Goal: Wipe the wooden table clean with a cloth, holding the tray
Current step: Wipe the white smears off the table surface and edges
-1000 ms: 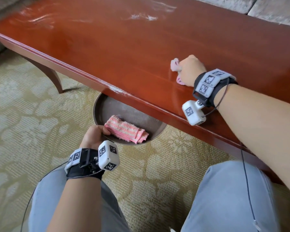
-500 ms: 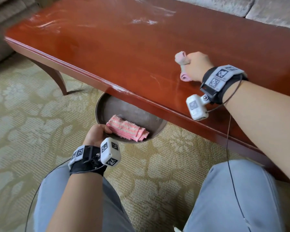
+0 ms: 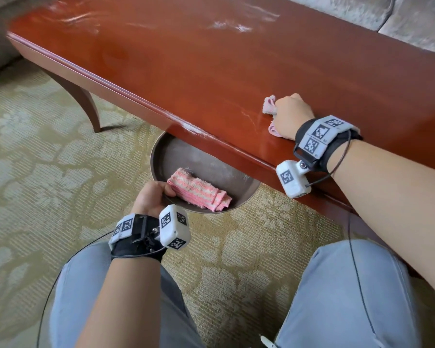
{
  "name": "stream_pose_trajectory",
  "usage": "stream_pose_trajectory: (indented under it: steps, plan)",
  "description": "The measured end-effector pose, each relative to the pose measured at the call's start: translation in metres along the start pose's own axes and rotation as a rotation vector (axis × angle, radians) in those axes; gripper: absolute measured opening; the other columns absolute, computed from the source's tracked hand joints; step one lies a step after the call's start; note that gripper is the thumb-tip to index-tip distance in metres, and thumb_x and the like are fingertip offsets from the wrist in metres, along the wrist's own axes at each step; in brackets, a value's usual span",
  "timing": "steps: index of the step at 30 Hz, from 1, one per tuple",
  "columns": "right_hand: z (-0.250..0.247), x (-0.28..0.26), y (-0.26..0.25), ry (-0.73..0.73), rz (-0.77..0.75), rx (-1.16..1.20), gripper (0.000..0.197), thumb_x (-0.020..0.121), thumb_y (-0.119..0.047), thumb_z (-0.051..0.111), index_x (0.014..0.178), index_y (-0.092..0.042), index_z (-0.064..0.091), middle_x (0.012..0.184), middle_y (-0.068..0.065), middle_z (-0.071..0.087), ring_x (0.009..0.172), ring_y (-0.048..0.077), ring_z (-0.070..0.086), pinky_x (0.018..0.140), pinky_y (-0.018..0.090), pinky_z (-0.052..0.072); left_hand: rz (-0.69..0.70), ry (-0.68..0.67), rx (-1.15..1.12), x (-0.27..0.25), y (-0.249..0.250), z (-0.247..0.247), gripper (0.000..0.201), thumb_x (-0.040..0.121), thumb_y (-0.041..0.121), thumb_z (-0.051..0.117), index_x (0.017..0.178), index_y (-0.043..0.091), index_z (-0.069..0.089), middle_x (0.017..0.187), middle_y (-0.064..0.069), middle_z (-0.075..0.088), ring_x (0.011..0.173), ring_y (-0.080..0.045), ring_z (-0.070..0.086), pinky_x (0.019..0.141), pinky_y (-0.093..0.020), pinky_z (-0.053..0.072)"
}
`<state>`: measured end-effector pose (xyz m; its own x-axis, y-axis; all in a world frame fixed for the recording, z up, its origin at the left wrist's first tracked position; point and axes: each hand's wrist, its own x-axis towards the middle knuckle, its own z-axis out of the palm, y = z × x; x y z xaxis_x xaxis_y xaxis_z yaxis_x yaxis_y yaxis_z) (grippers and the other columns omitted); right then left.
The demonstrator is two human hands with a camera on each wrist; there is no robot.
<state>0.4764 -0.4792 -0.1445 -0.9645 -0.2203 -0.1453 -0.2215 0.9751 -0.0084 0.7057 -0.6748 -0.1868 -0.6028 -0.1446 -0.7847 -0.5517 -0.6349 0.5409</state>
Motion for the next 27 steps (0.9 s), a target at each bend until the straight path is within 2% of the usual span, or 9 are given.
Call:
stream_pose_trajectory:
  steps: [7, 12, 16, 19, 22, 24, 27]
  plan:
    - [0.004, -0.016, -0.043, 0.014, -0.069, 0.048, 0.027, 0.095, -0.016, 0.052, 0.119, -0.005, 0.056, 0.129, 0.018, 0.043, 0.107, 0.040, 0.058, 0.091, 0.040, 0.046, -0.034, -0.048, -0.020, 0.020, 0.001, -0.022, 0.017, 0.060, -0.001, 0.030, 0.068, 0.008, 0.041, 0.046, -0.014, 0.053, 0.038, -0.027, 0.058, 0.039, -0.026, 0.051]
    - [0.002, -0.018, -0.077, -0.016, -0.159, 0.072, 0.025, 0.094, -0.018, 0.054, 0.114, -0.005, 0.059, 0.125, 0.015, 0.044, 0.101, 0.041, 0.059, 0.079, 0.037, 0.043, -0.028, -0.051, -0.052, 0.040, -0.001, -0.046, 0.020, 0.059, -0.001, 0.031, 0.071, 0.011, 0.041, 0.058, -0.012, 0.054, 0.057, -0.032, 0.057, 0.066, -0.037, 0.055]
    - [0.003, -0.022, -0.103, 0.003, -0.265, 0.098, 0.019, 0.093, -0.015, 0.052, 0.108, -0.006, 0.059, 0.121, 0.015, 0.045, 0.095, 0.040, 0.058, 0.077, 0.036, 0.042, 0.001, -0.042, -0.091, 0.051, 0.001, -0.063, 0.023, 0.058, -0.001, 0.032, 0.073, 0.011, 0.042, 0.067, -0.011, 0.053, 0.063, -0.031, 0.056, 0.074, -0.038, 0.055]
    - [0.003, -0.026, -0.117, 0.009, -0.349, 0.110, 0.014, 0.093, -0.010, 0.048, 0.102, -0.008, 0.059, 0.115, 0.014, 0.046, 0.089, 0.036, 0.056, 0.083, 0.037, 0.046, 0.040, -0.030, -0.099, 0.060, 0.003, -0.073, 0.031, 0.054, -0.002, 0.035, 0.080, 0.013, 0.043, 0.078, -0.010, 0.049, 0.070, -0.031, 0.055, 0.074, -0.035, 0.057]
    - [0.004, -0.034, -0.130, -0.018, -0.461, 0.118, 0.014, 0.090, -0.003, 0.043, 0.089, -0.009, 0.054, 0.099, 0.009, 0.040, 0.088, 0.036, 0.054, 0.080, 0.039, 0.046, 0.064, -0.048, -0.152, 0.065, 0.002, -0.079, 0.033, 0.054, -0.003, 0.033, 0.081, 0.014, 0.041, 0.075, -0.008, 0.046, 0.068, -0.031, 0.053, 0.066, -0.032, 0.059]
    - [0.004, -0.037, -0.135, -0.037, -0.536, 0.143, 0.023, 0.088, 0.000, 0.040, 0.094, -0.010, 0.059, 0.097, 0.008, 0.040, 0.091, 0.034, 0.052, 0.080, 0.037, 0.043, 0.080, -0.074, -0.190, 0.065, 0.001, -0.082, 0.036, 0.053, -0.003, 0.032, 0.083, 0.012, 0.042, 0.076, -0.008, 0.046, 0.069, -0.030, 0.052, 0.066, -0.032, 0.059]
    - [-0.002, -0.035, -0.140, 0.009, -0.573, 0.248, 0.043, 0.087, -0.002, 0.040, 0.118, -0.016, 0.066, 0.097, 0.008, 0.042, 0.091, 0.025, 0.046, 0.082, 0.031, 0.038, 0.114, -0.068, -0.196, 0.068, 0.002, -0.086, 0.047, 0.043, 0.000, 0.040, 0.089, 0.012, 0.042, 0.081, -0.009, 0.045, 0.076, -0.031, 0.051, 0.079, -0.037, 0.055]
